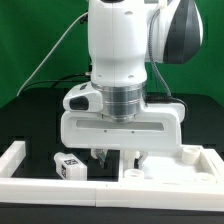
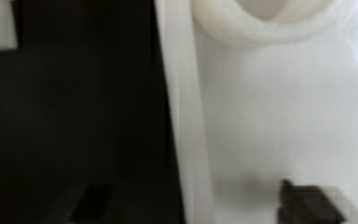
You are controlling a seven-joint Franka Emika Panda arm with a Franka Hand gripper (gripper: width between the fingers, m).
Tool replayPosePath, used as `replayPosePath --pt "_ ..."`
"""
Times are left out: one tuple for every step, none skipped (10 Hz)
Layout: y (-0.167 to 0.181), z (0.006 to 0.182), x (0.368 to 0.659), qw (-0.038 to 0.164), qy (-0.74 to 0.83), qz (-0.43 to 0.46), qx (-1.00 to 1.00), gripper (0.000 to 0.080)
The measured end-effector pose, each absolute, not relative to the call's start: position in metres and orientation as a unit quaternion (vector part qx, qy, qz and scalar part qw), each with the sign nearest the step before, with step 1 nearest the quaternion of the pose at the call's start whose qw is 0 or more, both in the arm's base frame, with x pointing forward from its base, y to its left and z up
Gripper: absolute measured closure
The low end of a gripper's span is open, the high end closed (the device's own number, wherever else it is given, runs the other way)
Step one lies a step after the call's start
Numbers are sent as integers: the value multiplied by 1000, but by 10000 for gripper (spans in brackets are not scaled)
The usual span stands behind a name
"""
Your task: Assemble one leg
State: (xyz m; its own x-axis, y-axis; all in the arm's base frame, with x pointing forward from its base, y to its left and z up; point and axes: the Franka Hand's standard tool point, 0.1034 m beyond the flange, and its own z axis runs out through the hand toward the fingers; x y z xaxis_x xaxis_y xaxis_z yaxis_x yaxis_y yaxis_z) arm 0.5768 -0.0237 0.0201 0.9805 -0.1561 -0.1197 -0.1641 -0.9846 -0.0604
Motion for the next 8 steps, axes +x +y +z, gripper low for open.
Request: replayPosePath --pt "-22 39 571 38 80 56 -995 207" --pt "-23 53 561 40 83 56 -994 166" --pt "-20 69 554 40 82 52 -994 166" --pt "-14 88 549 42 82 47 -995 153" --pt "-13 93 548 43 82 43 -995 153" --pt "-13 89 546 42 82 46 -995 150" --pt "-13 89 546 42 82 46 -995 150" --pt "-12 89 546 42 82 47 -995 150"
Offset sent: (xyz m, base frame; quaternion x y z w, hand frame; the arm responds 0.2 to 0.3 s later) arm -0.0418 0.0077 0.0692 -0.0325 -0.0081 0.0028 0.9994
